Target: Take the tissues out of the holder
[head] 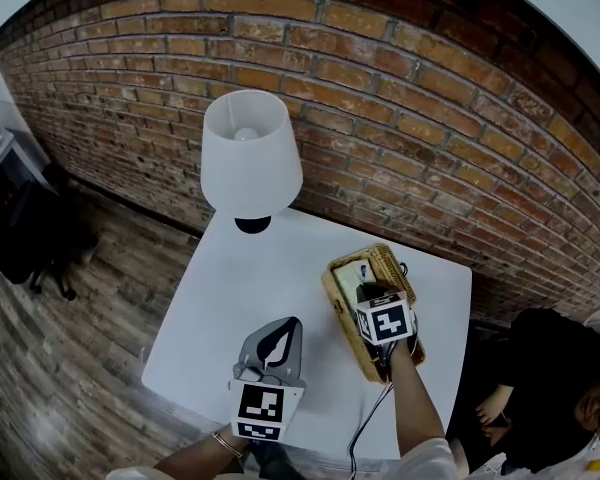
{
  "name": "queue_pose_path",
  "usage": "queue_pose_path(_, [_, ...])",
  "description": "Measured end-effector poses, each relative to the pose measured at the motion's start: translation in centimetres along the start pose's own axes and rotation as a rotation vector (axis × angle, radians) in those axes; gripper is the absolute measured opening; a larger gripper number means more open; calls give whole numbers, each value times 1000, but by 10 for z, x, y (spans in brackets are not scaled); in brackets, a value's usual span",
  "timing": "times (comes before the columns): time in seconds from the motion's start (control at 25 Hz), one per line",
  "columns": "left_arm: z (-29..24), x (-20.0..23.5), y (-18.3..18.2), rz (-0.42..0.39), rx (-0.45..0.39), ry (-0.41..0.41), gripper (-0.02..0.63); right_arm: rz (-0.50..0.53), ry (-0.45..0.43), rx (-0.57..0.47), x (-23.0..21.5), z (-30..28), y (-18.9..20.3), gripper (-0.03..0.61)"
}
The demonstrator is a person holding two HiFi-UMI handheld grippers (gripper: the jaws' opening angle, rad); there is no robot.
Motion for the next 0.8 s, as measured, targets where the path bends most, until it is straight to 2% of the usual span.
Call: queue_pose_path(0.8, [19,7,-18,-22,-30,6,6,-6,62,-109,3,43,-28,15])
Point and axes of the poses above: the fingertips, and each gripper's own axes: z backward along the fingers, x to its left, y out of its underside, the point moved 6 cm from there along z, backward along the fingers, and after that the axes turned 14 degrees about -z, right-handed, at the moved point
